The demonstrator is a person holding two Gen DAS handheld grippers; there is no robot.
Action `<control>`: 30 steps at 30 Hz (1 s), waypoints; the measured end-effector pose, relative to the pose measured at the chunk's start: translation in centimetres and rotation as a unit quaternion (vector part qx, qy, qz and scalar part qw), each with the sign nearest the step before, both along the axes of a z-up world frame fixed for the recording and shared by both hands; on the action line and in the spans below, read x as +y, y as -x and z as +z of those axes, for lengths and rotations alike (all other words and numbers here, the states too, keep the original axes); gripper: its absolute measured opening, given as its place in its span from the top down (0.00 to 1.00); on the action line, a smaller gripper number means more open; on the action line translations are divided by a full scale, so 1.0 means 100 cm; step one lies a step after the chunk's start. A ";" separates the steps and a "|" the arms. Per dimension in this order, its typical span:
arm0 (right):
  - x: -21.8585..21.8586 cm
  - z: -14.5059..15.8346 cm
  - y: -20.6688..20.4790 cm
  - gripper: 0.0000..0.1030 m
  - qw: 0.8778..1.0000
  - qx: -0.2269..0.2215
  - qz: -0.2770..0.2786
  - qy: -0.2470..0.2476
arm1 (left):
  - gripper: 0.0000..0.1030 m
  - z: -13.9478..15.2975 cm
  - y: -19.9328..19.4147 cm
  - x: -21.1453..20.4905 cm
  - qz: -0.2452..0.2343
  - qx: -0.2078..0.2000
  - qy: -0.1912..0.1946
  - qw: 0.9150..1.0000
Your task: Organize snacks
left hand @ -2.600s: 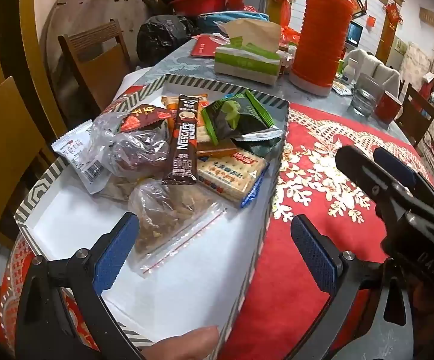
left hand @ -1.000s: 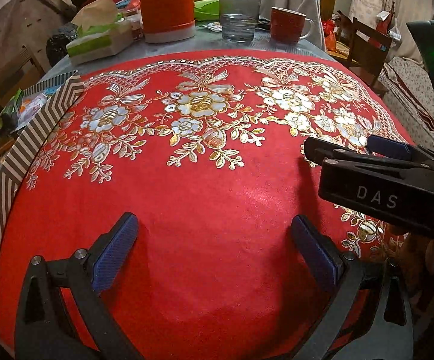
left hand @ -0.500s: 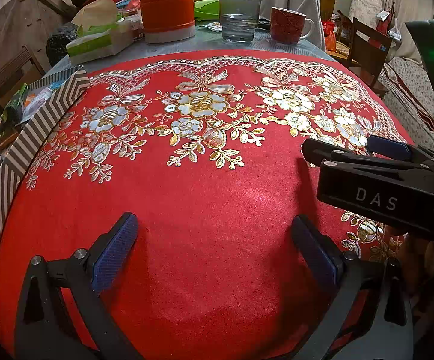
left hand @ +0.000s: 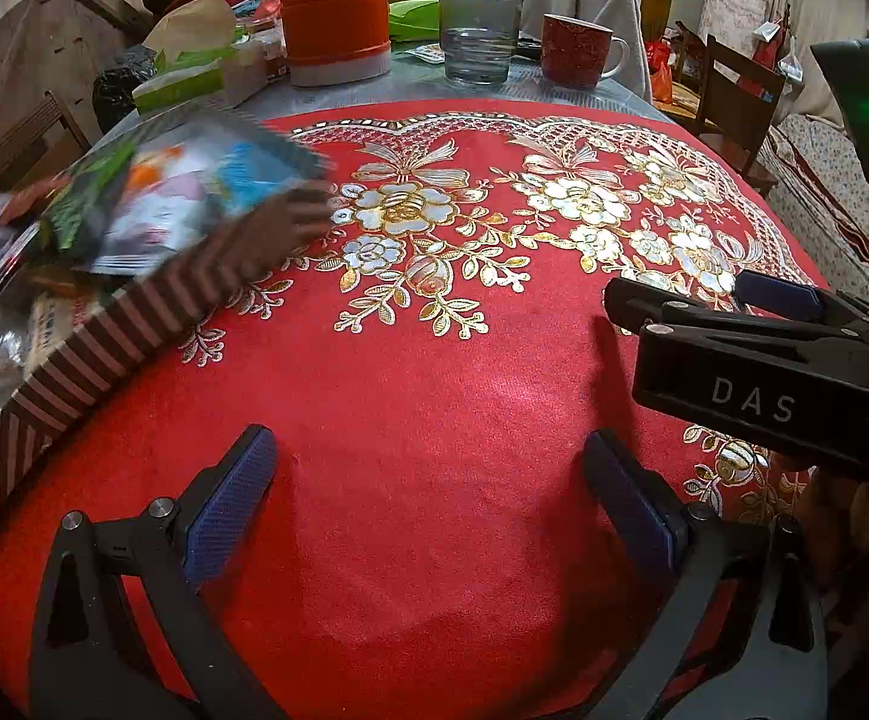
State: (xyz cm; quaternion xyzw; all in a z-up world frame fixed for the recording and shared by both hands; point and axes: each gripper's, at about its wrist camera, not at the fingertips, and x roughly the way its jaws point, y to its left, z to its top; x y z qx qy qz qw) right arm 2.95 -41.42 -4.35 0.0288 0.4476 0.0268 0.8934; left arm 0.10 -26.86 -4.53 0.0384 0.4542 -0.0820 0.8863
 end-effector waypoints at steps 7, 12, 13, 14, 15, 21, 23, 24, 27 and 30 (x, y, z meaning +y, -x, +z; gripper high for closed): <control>-0.001 0.000 0.000 0.04 1.000 0.000 0.003 -0.007 | 0.00 0.000 0.000 0.000 0.000 0.000 0.000 1.000; -0.003 0.001 0.000 0.03 1.000 -0.002 0.004 -0.015 | 0.00 0.000 0.000 0.000 0.000 0.000 0.000 1.000; -0.004 0.001 0.000 0.03 1.000 -0.002 0.004 -0.017 | 0.00 0.000 0.000 0.000 0.000 0.000 0.000 1.000; -0.004 0.001 0.000 0.03 1.000 -0.003 0.005 -0.019 | 0.00 0.000 0.000 0.000 0.000 0.000 0.000 1.000; -0.005 0.001 0.000 0.03 1.000 -0.003 0.005 -0.021 | 0.00 0.000 0.000 0.000 0.000 0.000 0.000 1.000; -0.004 0.001 -0.001 0.02 1.000 -0.002 0.006 -0.021 | 0.00 0.000 0.000 0.000 0.000 0.000 0.000 1.000; -0.004 0.001 -0.001 0.02 1.000 -0.002 0.006 -0.020 | 0.00 0.000 0.000 0.000 0.000 0.000 0.000 1.000; -0.004 0.001 -0.001 0.02 1.000 -0.002 0.006 -0.021 | 0.00 0.000 0.000 0.000 0.000 0.000 0.000 1.000; -0.004 0.001 -0.001 0.02 1.000 -0.002 0.006 -0.021 | 0.00 0.000 0.000 0.000 0.000 0.000 0.000 1.000; -0.004 0.001 -0.001 0.02 1.000 -0.002 0.006 -0.021 | 0.00 0.000 0.000 0.000 0.000 0.000 0.000 1.000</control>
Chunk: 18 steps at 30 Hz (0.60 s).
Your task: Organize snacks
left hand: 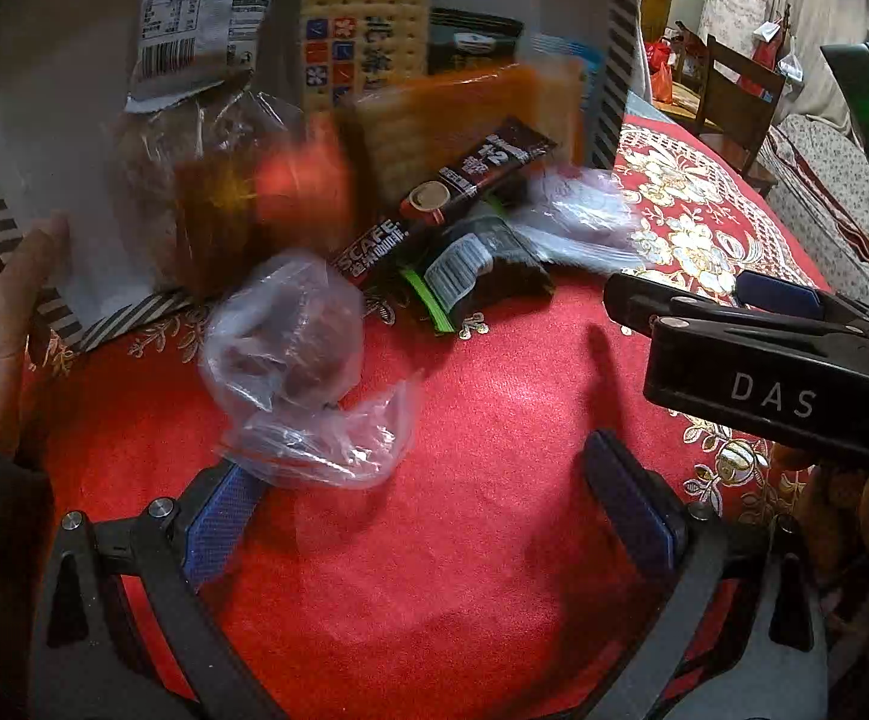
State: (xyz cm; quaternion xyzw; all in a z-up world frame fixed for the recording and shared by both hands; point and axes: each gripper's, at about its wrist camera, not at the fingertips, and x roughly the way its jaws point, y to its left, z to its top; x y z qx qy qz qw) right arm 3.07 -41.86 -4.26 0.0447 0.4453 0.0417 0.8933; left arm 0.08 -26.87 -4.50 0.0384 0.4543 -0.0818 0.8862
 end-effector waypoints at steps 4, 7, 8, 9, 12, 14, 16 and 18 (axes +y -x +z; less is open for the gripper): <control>0.000 0.000 -0.001 0.02 1.000 0.000 0.001 -0.001 | 0.00 0.000 0.000 0.000 0.000 0.000 0.000 1.000; -0.001 0.000 -0.001 0.01 1.000 0.000 0.001 -0.003 | 0.00 0.000 0.000 0.000 0.000 0.000 0.000 1.000; -0.001 0.000 -0.002 0.01 1.000 0.000 0.001 -0.003 | 0.00 0.000 0.000 0.000 0.000 0.000 0.000 1.000; -0.001 0.000 -0.002 0.01 1.000 -0.001 0.001 -0.004 | 0.00 0.000 0.000 0.000 0.000 0.000 0.000 1.000; -0.002 0.000 -0.003 0.01 1.000 -0.001 0.001 -0.005 | 0.00 0.000 0.000 0.000 0.000 0.000 0.000 1.000; -0.002 0.000 -0.003 0.01 1.000 -0.001 0.001 -0.006 | 0.00 0.000 0.000 0.000 0.000 0.000 0.000 1.000; -0.002 0.000 -0.003 0.01 1.000 -0.001 0.001 -0.007 | 0.00 0.000 0.000 0.000 0.000 0.000 0.000 1.000; -0.002 0.000 -0.002 0.01 1.000 -0.001 0.001 -0.008 | 0.00 0.000 0.000 0.000 0.000 0.000 0.000 1.000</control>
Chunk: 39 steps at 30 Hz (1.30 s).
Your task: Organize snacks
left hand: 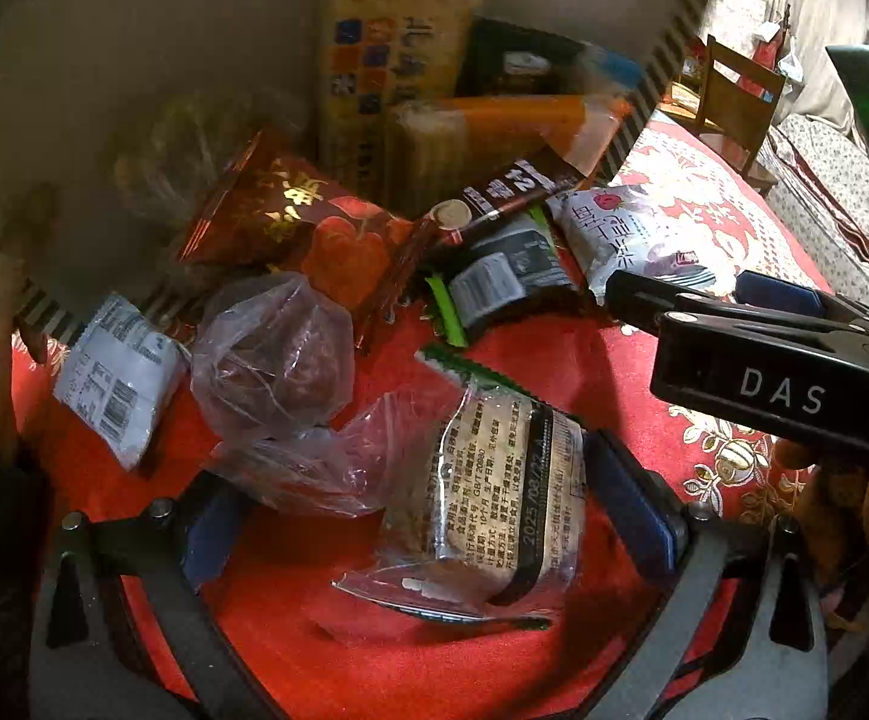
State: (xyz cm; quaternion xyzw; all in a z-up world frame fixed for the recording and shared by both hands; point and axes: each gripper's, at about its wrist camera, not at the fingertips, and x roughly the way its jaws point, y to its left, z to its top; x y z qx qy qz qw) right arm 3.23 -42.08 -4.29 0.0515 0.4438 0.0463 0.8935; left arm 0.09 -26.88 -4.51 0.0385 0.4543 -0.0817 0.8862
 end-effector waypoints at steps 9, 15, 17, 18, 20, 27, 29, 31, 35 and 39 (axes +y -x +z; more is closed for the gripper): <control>0.000 0.000 0.001 0.01 1.000 0.000 0.000 -0.001 | 0.00 0.000 0.000 0.000 0.000 0.000 0.000 1.000; 0.000 0.001 0.002 0.01 1.000 -0.001 0.000 -0.006 | 0.00 0.000 0.000 0.000 0.000 0.000 0.000 1.000; 0.000 0.001 0.002 0.01 1.000 -0.002 0.000 -0.007 | 0.00 0.000 0.000 0.000 0.000 0.000 0.000 1.000; 0.000 0.001 0.002 0.00 1.000 -0.002 0.000 -0.008 | 0.00 0.000 0.000 0.000 0.000 0.000 0.000 1.000; 0.000 0.001 0.002 0.00 1.000 -0.002 0.001 -0.010 | 0.00 0.000 0.000 0.000 0.000 0.000 0.000 1.000; -0.001 0.000 0.001 0.00 1.000 -0.002 0.000 -0.009 | 0.00 0.000 0.000 0.000 0.000 0.000 0.000 1.000; -0.001 0.001 0.002 0.00 1.000 -0.002 0.000 -0.007 | 0.00 0.000 0.000 0.000 0.000 0.000 0.000 1.000; -0.001 0.001 0.002 0.00 1.000 -0.002 0.000 -0.007 | 0.00 0.000 0.000 0.000 0.000 0.000 0.000 1.000; -0.001 0.001 0.002 0.00 1.000 -0.002 0.000 -0.008 | 0.00 0.000 0.000 0.000 0.000 0.000 0.000 1.000; -0.001 0.001 0.003 0.00 1.000 -0.003 0.000 -0.012 | 0.00 0.000 0.000 0.000 0.000 0.000 0.000 1.000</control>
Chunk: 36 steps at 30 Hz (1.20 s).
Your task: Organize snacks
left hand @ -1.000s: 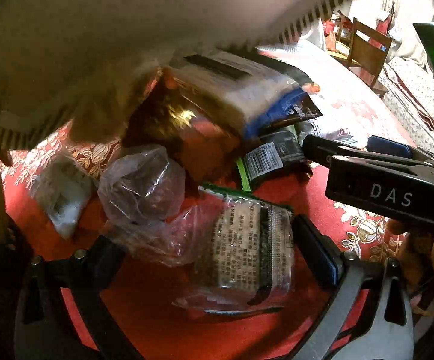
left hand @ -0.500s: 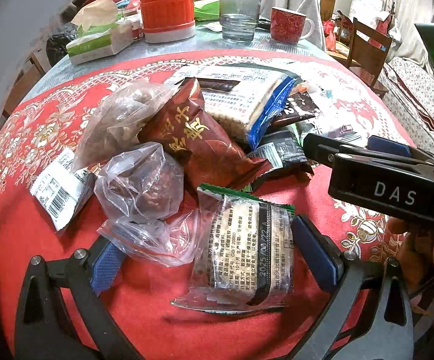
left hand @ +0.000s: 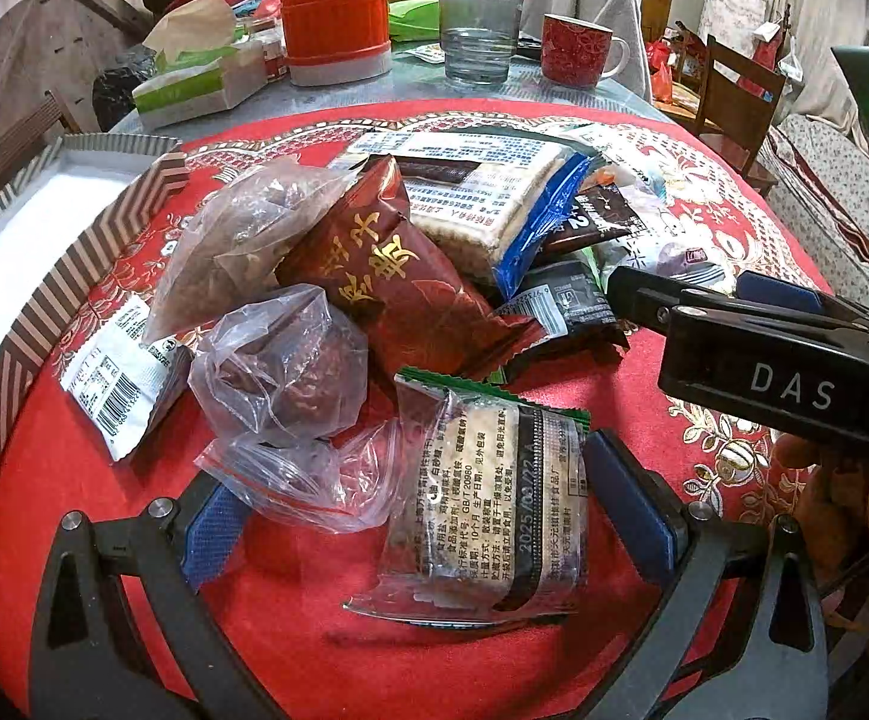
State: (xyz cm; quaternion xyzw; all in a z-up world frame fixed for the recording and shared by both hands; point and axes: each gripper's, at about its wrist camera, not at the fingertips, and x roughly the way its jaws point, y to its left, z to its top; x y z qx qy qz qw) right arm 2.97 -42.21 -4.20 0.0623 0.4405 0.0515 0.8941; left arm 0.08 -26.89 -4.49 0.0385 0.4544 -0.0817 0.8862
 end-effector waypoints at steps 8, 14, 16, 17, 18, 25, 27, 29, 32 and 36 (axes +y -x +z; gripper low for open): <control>0.000 0.000 0.000 0.00 1.000 0.000 0.000 0.000 | 0.00 0.000 0.000 0.000 0.000 0.000 0.000 1.000; 0.000 0.000 0.000 0.00 1.000 0.000 0.000 0.000 | 0.00 0.000 0.000 0.000 0.000 0.000 0.000 1.000; 0.000 0.000 0.000 0.00 1.000 0.000 0.000 0.000 | 0.00 0.000 0.000 0.000 0.000 0.000 0.000 1.000; 0.000 0.000 0.000 0.00 1.000 0.000 0.000 0.001 | 0.00 0.000 0.000 0.000 0.000 0.000 0.000 1.000; 0.000 0.000 0.000 0.00 1.000 0.000 0.000 0.001 | 0.00 0.000 0.000 0.000 0.000 0.000 0.000 1.000; 0.004 -0.001 -0.001 0.00 1.000 0.003 -0.003 0.020 | 0.00 0.000 0.000 0.000 0.000 0.000 0.000 1.000; 0.005 -0.002 -0.001 0.00 1.000 0.005 -0.004 0.025 | 0.00 0.000 0.000 0.000 0.000 0.000 0.000 1.000; 0.007 -0.002 -0.001 0.00 0.999 0.008 -0.004 0.035 | 0.00 0.000 0.000 0.000 0.000 0.000 0.000 1.000; 0.009 -0.003 -0.002 0.00 0.999 0.011 -0.004 0.045 | 0.00 0.000 0.000 0.000 0.000 0.000 0.000 1.000; 0.008 -0.003 -0.002 0.00 0.999 0.011 -0.006 0.044 | 0.00 0.000 0.000 0.000 0.000 0.000 0.000 1.000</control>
